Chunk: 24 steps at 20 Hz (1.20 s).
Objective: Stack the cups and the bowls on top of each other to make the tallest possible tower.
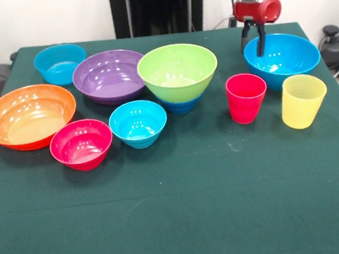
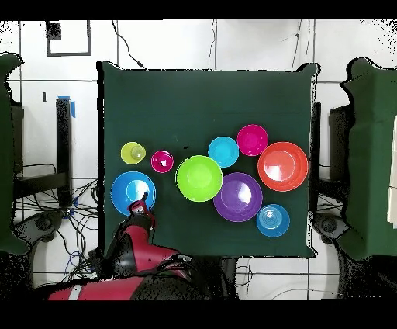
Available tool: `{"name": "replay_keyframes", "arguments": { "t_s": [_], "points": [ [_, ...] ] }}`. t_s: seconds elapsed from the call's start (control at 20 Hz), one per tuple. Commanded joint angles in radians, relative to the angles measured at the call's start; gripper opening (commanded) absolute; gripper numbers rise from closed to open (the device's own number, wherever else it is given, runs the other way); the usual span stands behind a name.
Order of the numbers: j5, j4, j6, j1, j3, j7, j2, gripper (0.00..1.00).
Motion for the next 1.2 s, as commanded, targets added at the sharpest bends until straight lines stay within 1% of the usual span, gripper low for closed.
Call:
{"name": "replay_keyframes", "arguments": {
  "t_s": [0.05, 0.4, 0.65, 0.7, 0.9, 0.95, 1.05, 1.2],
  "points": [
    [0.036, -0.124, 0.137, 0.009, 0.062, 0.103, 0.045, 1.0],
    [0.035, -0.126, 0.145, 0.016, 0.057, 0.09, 0.048, 1.0],
    [0.022, -0.128, 0.147, 0.004, 0.062, 0.094, 0.057, 1.0],
    [0.019, -0.128, 0.152, 0.002, 0.063, 0.091, 0.057, 0.0],
    [0.025, -0.138, 0.161, 0.006, 0.052, 0.07, 0.057, 0.0],
    [0.028, -0.123, 0.169, 0.005, 0.055, 0.077, 0.039, 0.0],
    [0.04, -0.113, 0.172, 0.02, 0.053, 0.078, 0.023, 0.0],
    [0.04, -0.108, 0.182, 0.022, 0.057, 0.085, 0.008, 0.0]
  ]
}}
